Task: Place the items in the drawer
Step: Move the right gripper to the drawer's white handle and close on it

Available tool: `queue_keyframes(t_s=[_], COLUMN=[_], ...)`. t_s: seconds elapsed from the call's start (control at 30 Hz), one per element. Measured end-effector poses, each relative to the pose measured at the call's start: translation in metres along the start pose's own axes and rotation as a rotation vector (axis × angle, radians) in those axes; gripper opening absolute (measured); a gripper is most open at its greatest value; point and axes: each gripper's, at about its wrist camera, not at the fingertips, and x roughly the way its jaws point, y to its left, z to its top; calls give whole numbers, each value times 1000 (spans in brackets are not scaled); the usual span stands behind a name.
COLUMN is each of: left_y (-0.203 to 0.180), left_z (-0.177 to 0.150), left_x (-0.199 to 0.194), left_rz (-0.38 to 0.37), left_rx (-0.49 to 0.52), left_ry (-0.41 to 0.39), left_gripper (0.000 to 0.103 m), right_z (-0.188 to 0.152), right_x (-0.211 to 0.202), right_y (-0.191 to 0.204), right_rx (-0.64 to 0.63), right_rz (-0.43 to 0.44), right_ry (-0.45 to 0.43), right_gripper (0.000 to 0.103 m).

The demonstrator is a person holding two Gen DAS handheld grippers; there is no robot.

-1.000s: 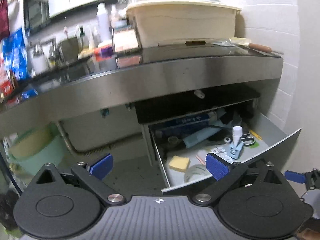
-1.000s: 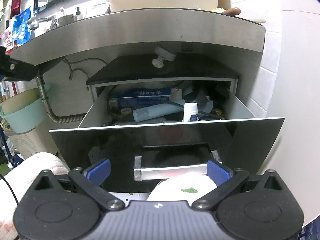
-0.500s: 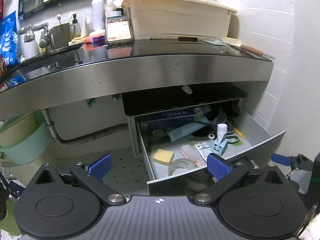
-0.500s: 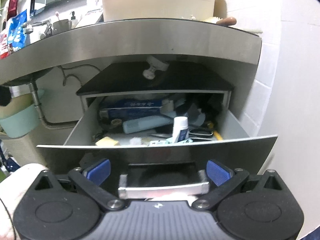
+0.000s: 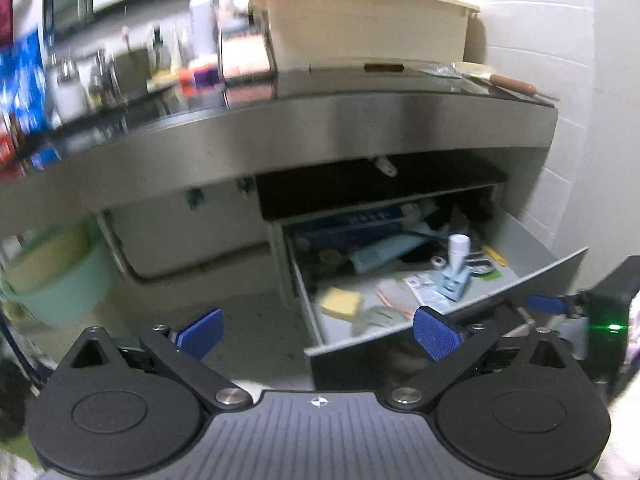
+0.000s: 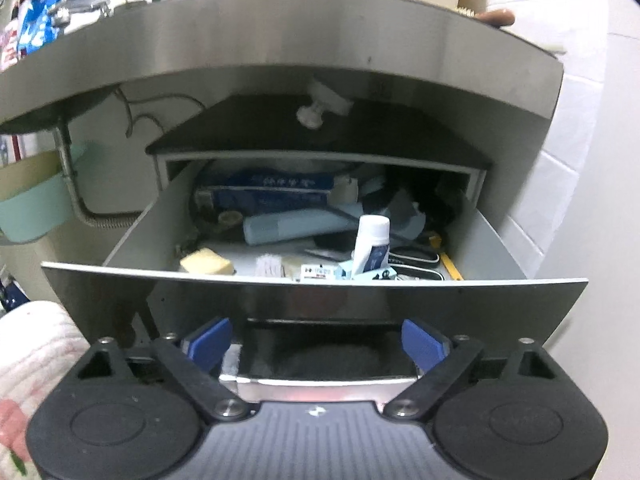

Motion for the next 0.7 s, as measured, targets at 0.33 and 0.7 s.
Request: queue_keyframes(t_s=[0.33, 0.7], left_y=[-6, -12], left_z=[-8, -9], left_x=[5, 3], left_rz=[14, -19], left_rx=[39, 53], left_ry=[30, 38], left_gripper=[102, 102], right_z=[2, -6], right_x=[26, 38], right_y=[-6, -2], right_rx=[7, 23], right_rz=[12, 45], right_ry=[105, 167], right_gripper=[81, 81])
